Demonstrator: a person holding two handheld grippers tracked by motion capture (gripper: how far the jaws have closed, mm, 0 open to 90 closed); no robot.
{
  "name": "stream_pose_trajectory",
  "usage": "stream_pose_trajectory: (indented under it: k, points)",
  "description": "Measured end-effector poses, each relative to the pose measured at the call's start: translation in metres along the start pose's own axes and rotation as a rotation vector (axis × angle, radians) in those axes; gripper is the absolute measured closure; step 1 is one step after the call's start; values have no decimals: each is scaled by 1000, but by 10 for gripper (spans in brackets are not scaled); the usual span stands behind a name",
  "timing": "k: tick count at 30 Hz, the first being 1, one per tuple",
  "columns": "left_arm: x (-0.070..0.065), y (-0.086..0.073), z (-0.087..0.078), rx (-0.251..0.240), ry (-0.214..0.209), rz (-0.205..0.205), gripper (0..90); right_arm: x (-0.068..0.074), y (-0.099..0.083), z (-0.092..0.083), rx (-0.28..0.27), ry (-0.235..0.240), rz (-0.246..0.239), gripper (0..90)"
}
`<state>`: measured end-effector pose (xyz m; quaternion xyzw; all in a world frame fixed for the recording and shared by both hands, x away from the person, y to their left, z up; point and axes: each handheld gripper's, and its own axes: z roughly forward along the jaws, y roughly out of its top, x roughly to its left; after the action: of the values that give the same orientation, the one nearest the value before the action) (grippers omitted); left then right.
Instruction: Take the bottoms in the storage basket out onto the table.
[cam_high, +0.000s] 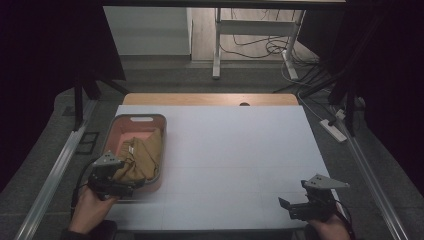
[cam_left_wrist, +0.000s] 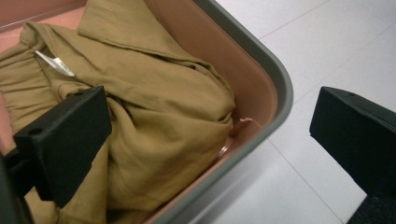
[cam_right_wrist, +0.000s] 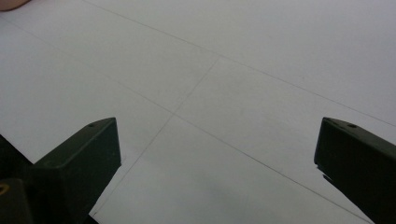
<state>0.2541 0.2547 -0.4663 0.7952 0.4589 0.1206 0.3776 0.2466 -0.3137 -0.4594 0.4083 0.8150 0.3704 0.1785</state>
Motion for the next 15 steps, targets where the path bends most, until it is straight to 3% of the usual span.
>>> stream_pose_trajectory:
  k: [15]
  points:
    - [12, 19, 13, 45, 1, 8, 0, 1, 0, 1, 12, -1, -13, 8]
